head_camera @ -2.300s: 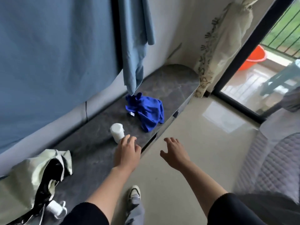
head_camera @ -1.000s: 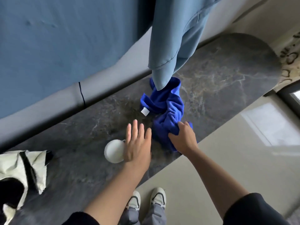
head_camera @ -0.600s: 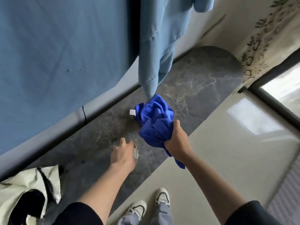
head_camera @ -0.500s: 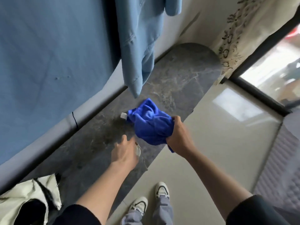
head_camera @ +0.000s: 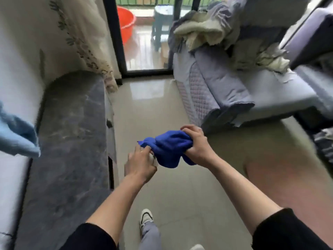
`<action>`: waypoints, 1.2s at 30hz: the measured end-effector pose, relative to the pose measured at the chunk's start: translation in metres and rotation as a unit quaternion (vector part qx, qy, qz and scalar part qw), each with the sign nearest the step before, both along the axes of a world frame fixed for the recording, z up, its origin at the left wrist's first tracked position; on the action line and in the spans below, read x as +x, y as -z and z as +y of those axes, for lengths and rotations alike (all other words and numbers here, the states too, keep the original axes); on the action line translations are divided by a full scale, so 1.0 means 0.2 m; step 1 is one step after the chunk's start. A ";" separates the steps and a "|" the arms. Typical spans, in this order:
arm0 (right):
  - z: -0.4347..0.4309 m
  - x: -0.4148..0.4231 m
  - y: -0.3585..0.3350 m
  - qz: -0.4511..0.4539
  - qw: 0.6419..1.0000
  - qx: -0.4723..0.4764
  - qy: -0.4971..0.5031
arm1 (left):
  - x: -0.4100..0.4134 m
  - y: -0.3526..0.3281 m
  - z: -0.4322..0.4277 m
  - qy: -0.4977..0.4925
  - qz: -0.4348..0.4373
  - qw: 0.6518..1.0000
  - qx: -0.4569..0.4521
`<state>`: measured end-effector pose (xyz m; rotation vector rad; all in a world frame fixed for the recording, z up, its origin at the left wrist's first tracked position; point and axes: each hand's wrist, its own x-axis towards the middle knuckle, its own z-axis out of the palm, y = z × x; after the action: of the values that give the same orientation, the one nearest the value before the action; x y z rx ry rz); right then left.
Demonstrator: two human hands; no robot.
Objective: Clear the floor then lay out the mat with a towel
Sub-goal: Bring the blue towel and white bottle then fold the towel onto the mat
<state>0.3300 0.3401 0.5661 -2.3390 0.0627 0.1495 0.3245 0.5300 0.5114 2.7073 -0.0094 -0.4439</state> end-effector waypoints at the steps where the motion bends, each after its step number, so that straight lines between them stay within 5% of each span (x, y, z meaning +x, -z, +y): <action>1: -0.16 -0.12 -0.03 0.007 0.999 0.010 0.037 | -0.05 -0.02 -0.16 0.049 -0.005 0.999 -0.001; 6: -0.77 -0.69 -0.03 0.022 0.983 0.103 0.152 | -0.34 -0.05 -0.81 0.195 -0.016 0.981 0.006; 14: -1.57 -1.82 0.18 0.026 0.907 0.224 0.356 | -1.12 0.10 -1.80 0.344 -0.003 0.939 0.012; 19: -1.95 -2.46 0.26 -0.035 0.794 0.312 0.520 | -1.63 0.17 -2.34 0.434 -0.001 0.901 0.004; 29: -2.71 -3.43 0.39 -0.062 0.615 0.280 0.735 | -2.48 0.32 -3.39 0.583 0.023 0.812 -0.005; 36: -3.10 -4.15 0.61 -0.022 0.565 0.204 0.799 | -3.16 0.50 -3.93 0.662 0.043 0.748 0.007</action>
<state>-0.5006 -0.2793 0.4436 -1.0413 1.7967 -0.7205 -0.3075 -0.2557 0.4115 2.1988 -1.9458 -0.8950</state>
